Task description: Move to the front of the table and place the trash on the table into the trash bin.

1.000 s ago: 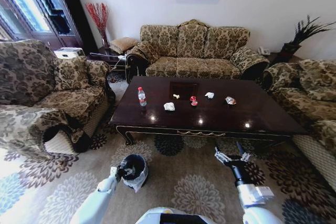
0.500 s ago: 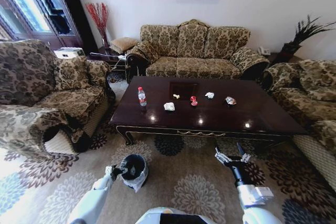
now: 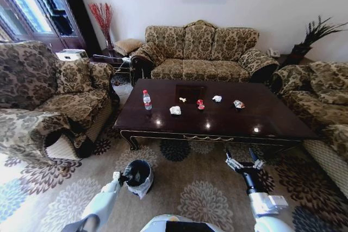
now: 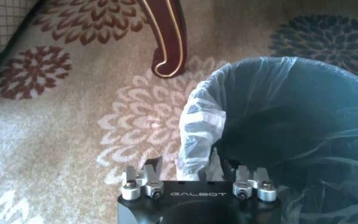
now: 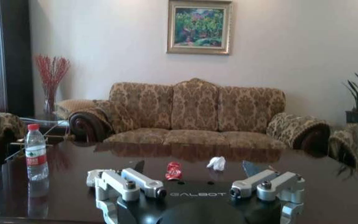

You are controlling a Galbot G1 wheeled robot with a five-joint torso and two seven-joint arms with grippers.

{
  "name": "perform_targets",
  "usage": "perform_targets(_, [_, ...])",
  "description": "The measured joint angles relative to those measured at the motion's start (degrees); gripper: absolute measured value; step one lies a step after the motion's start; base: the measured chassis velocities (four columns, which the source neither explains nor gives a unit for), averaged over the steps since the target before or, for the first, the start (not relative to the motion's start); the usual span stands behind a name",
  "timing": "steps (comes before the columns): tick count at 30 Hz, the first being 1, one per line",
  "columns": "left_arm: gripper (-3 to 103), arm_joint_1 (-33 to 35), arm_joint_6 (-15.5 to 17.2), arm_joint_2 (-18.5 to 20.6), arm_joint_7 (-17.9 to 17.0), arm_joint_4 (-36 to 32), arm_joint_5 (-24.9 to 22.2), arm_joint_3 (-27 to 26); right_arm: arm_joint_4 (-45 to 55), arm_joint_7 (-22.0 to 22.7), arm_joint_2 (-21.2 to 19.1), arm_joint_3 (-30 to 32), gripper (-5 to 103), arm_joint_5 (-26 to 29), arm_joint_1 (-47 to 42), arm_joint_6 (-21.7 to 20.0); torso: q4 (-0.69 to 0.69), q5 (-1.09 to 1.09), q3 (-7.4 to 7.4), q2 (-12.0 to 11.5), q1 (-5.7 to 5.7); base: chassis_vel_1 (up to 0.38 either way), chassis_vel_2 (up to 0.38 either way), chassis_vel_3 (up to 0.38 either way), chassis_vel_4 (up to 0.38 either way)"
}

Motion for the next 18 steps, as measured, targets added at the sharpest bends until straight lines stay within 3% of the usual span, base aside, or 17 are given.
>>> perform_targets(4, [60, 0.2, 0.1, 0.1, -0.4, -0.3, 0.4, 0.0, -0.1, 0.0, 0.1, 0.0, 100, 0.1, 0.0, 0.3, 0.00, -0.01, 0.00, 0.0, 0.00, 0.000, 0.000, 0.000, 0.000])
perform_targets(6, [47, 0.5, 0.2, 0.3, -0.5, -0.8, 0.5, 0.1, -0.3, 0.0, 0.3, -0.1, 100, 0.1, 0.0, 0.6, 0.00, -0.01, 0.00, 0.0, 0.00, 0.000, 0.000, 0.000, 0.000])
perform_targets(8, [47, 0.6, 0.2, 0.4, -0.5, -0.9, 0.5, 0.2, -0.3, 0.0, 0.4, -0.1, 100, 0.1, 0.0, 0.7, 0.00, -0.01, 0.00, 0.0, 0.00, 0.000, 0.000, 0.000, 0.000])
perform_targets(18, [16, 1.0, 0.3, 0.3, 0.1, -1.1, 0.4, 0.2, -0.3, -0.1, 0.5, 0.0, 100, 0.2, -0.4, 1.4, 0.00, -0.01, 0.00, 0.0, 0.00, 0.000, 0.000, 0.000, 0.000])
